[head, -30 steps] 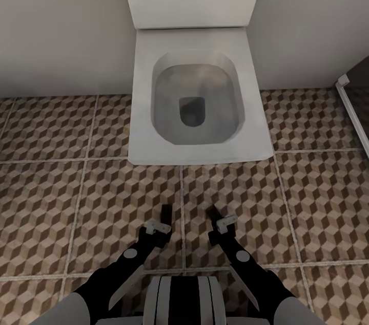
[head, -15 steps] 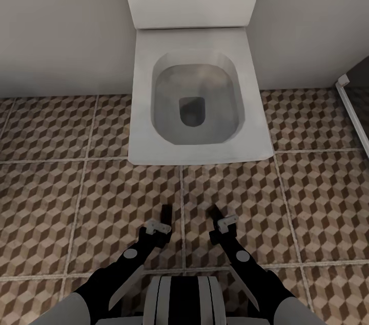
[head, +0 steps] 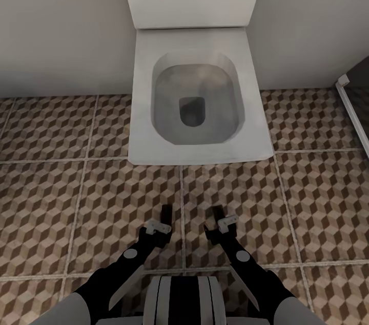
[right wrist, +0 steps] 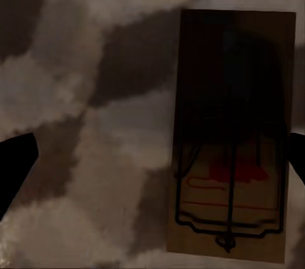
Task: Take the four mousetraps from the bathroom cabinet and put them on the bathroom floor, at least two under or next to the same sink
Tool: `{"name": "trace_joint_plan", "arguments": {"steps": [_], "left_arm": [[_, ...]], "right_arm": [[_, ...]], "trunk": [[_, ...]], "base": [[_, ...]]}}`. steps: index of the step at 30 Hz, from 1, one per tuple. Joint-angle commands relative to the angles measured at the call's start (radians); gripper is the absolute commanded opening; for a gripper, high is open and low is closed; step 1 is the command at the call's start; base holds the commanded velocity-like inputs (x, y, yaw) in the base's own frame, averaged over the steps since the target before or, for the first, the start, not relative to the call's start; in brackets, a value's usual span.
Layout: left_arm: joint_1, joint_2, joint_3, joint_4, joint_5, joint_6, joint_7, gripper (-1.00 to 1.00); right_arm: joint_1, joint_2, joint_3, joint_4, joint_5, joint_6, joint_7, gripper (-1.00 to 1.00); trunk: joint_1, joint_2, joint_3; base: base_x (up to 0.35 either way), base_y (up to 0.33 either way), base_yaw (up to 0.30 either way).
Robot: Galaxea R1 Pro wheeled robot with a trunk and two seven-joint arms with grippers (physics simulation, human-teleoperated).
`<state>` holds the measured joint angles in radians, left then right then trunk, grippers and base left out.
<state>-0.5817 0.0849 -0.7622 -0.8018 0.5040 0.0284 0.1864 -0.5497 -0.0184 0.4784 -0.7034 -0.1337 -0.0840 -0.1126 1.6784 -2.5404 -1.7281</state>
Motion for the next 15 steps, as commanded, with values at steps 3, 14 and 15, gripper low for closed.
{"name": "trace_joint_plan", "arguments": {"steps": [3,14,15], "left_arm": [[-0.001,0.001,-0.006,-0.002,0.006,0.003,0.010,-1.00],[-0.001,0.001,-0.006,-0.002,0.007,0.003,0.010,-1.00],[-0.001,0.001,-0.006,-0.002,0.007,0.003,0.010,-1.00]], "right_arm": [[-0.001,-0.001,0.009,0.000,-0.011,-0.005,-0.009,1.00],[-0.001,-0.002,0.009,-0.001,-0.011,-0.005,-0.009,1.00],[-0.001,-0.002,0.009,-0.001,-0.011,-0.005,-0.009,1.00]], "trunk": [[0.000,0.000,0.000],[0.000,0.000,0.000],[0.000,0.000,0.000]], "base": [[0.000,0.000,0.000],[0.000,0.000,0.000],[0.000,0.000,0.000]]}}
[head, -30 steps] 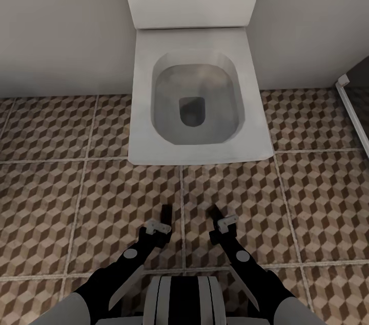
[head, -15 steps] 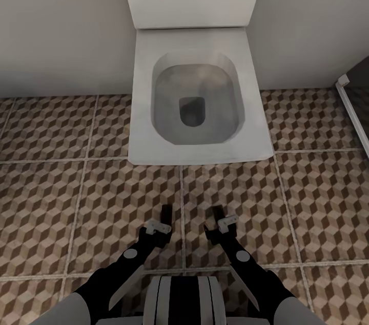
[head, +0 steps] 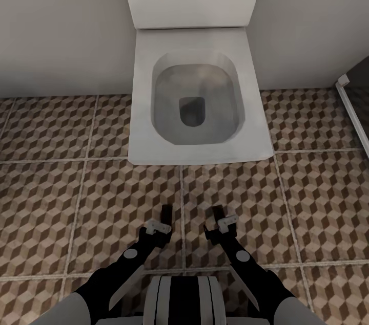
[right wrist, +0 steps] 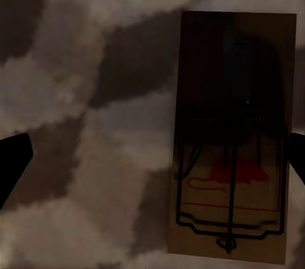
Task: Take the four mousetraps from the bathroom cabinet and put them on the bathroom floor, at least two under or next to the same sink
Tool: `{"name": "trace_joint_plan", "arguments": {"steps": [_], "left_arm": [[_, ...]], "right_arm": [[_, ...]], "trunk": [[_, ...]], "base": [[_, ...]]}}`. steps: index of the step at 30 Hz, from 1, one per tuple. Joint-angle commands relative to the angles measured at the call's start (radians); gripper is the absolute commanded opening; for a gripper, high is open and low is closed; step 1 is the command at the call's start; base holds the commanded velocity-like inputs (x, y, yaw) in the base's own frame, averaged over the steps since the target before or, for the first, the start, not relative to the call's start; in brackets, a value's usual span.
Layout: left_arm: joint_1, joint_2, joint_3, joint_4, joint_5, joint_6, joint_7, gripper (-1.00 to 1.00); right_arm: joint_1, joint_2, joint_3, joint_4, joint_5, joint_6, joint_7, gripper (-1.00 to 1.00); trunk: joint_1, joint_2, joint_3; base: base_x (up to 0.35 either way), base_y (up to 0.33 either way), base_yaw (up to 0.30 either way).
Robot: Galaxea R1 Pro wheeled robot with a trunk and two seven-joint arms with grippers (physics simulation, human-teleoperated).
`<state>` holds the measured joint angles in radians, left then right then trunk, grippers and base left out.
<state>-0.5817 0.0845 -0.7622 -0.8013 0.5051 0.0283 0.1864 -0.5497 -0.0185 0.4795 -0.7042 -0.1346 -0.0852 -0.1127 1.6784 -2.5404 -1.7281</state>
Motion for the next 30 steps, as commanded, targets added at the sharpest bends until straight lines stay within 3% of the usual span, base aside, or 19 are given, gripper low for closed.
{"name": "trace_joint_plan", "arguments": {"steps": [1,28,29,30], "left_arm": [[-0.001,0.001,-0.006,-0.002,0.006,0.003,0.010,-1.00],[-0.001,0.002,-0.006,-0.001,0.006,0.003,0.010,-1.00],[-0.001,0.002,-0.006,0.000,0.006,0.003,0.010,1.00],[-0.001,0.002,-0.009,0.002,0.006,0.003,0.010,1.00]], "right_arm": [[-0.001,-0.001,0.008,0.000,-0.010,-0.004,-0.008,1.00],[-0.001,-0.001,0.008,0.000,-0.011,-0.005,-0.008,1.00],[-0.001,-0.001,0.008,0.000,-0.011,-0.005,-0.008,1.00],[-0.001,-0.001,0.008,0.000,-0.011,-0.005,-0.008,1.00]], "trunk": [[0.000,0.000,0.000],[0.000,0.000,0.000],[0.000,0.000,0.000],[0.000,0.000,0.000]], "base": [[0.000,0.000,0.000],[0.000,0.000,0.000],[0.000,0.000,0.000],[0.000,0.000,0.000]]}}
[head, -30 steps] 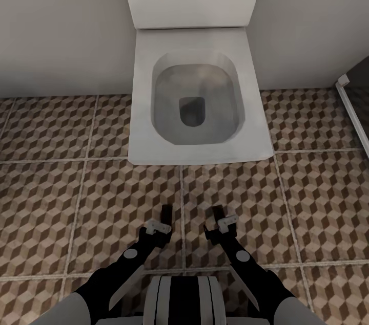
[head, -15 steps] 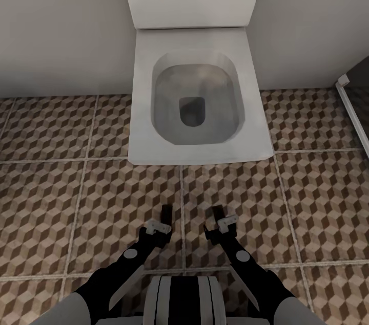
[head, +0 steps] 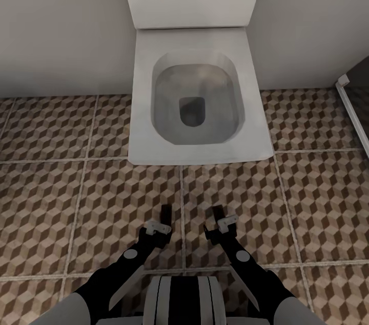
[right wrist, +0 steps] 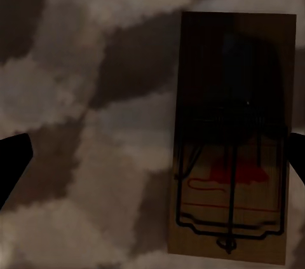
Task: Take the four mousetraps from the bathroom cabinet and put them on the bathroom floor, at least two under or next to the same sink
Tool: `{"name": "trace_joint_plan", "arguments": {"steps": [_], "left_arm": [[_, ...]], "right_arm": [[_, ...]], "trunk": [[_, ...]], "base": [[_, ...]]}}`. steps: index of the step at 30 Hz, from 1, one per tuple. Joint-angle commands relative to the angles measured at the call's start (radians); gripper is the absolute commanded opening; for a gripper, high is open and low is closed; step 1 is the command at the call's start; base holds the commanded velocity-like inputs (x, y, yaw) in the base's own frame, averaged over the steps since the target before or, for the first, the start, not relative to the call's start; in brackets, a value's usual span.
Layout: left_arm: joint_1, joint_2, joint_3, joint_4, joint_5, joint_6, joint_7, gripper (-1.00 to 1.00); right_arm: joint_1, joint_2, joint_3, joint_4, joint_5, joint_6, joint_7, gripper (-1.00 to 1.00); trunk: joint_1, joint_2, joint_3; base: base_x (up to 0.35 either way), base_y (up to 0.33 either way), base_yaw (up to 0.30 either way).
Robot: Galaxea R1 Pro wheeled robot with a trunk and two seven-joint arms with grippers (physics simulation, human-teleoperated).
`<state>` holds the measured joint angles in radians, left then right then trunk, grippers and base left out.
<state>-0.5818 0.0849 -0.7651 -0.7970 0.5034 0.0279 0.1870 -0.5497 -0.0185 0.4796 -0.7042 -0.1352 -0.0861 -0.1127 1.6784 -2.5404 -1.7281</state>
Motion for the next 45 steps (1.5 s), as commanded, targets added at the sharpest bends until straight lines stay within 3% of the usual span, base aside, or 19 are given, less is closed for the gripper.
{"name": "trace_joint_plan", "arguments": {"steps": [1,22,45], "left_arm": [[-0.001,0.001,-0.009,-0.001,0.007,0.003,0.009,1.00],[-0.001,0.001,-0.022,0.008,0.007,0.003,0.008,1.00],[-0.001,0.001,-0.022,0.009,0.007,0.003,0.009,1.00]], "right_arm": [[-0.001,-0.001,0.008,0.000,-0.011,-0.004,-0.008,1.00],[-0.001,-0.001,0.008,0.000,-0.010,-0.004,-0.008,1.00],[-0.001,-0.001,0.008,0.000,-0.011,-0.004,-0.008,1.00]], "trunk": [[0.000,0.000,0.000],[0.000,0.000,0.000],[0.000,0.000,0.000]], "base": [[0.000,0.000,0.000],[-0.011,0.000,0.000],[-0.300,0.000,0.000]]}}
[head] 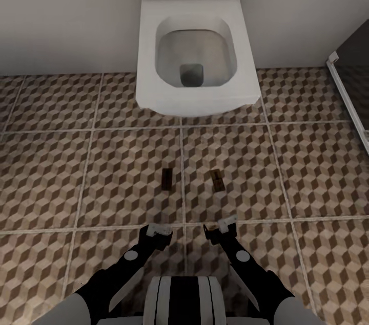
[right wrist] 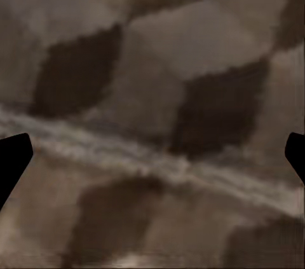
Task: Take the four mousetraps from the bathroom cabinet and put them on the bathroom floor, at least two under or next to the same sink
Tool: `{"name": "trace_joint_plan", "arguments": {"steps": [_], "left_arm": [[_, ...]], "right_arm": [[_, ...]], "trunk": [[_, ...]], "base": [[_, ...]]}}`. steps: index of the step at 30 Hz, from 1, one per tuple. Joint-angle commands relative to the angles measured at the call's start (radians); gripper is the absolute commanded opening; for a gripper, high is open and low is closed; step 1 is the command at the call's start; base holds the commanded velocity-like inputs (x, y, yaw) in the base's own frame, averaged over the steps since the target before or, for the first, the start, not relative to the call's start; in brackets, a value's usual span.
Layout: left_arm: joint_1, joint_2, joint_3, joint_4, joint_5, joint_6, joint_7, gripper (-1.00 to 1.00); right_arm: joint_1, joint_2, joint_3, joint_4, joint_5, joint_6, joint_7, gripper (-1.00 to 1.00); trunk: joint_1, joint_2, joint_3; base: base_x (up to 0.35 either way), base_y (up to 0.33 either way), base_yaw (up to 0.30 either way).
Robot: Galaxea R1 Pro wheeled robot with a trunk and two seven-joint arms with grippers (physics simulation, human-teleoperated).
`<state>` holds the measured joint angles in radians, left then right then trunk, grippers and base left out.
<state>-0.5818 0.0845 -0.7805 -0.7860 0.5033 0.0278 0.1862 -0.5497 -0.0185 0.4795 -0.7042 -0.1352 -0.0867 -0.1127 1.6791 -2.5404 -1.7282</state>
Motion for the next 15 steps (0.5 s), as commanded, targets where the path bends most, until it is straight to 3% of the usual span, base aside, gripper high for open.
{"name": "trace_joint_plan", "arguments": {"steps": [1,15], "left_arm": [[-0.001,0.001,-0.006,-0.002,0.007,0.003,0.010,1.00],[-0.001,0.001,-0.006,-0.002,0.007,0.003,0.009,1.00]], "right_arm": [[-0.001,-0.001,0.008,0.000,-0.011,-0.004,-0.008,1.00],[-0.001,-0.001,0.008,-0.001,-0.011,-0.004,-0.008,1.00]], "trunk": [[-0.001,0.000,0.000],[-0.001,0.000,0.000]], "base": [[-0.334,0.000,0.000],[-0.334,0.000,0.000]]}}
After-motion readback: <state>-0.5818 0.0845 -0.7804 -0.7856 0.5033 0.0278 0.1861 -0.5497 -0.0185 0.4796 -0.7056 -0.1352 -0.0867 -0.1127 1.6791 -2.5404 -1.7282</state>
